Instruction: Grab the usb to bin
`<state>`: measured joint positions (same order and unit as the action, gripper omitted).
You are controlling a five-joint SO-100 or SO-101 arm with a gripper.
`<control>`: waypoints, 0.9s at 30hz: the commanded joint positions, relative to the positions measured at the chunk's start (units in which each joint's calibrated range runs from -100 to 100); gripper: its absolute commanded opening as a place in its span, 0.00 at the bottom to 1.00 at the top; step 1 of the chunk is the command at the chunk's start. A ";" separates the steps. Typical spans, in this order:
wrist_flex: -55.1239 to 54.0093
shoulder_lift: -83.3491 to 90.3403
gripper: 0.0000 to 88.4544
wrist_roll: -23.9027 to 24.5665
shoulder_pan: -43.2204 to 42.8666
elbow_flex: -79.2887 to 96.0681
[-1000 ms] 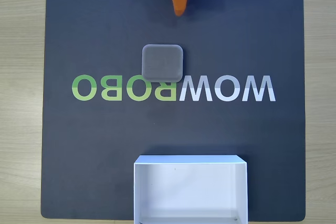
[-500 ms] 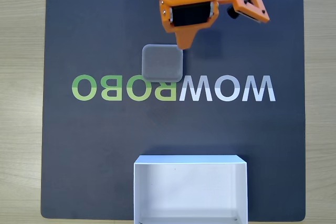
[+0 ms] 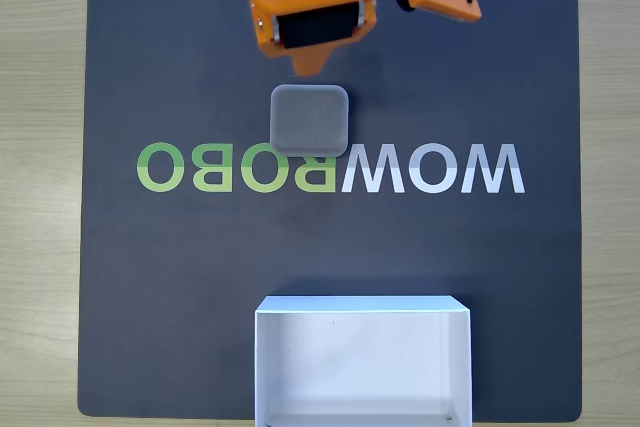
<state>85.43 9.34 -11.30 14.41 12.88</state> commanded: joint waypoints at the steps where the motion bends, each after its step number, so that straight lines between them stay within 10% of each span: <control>1: 0.34 -0.23 0.04 -4.69 3.60 -2.31; 13: 0.25 -9.05 0.32 -10.21 7.22 -2.40; 27: -1.76 -18.03 0.50 1.31 3.10 -2.31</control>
<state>83.88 -8.42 -11.45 19.10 12.88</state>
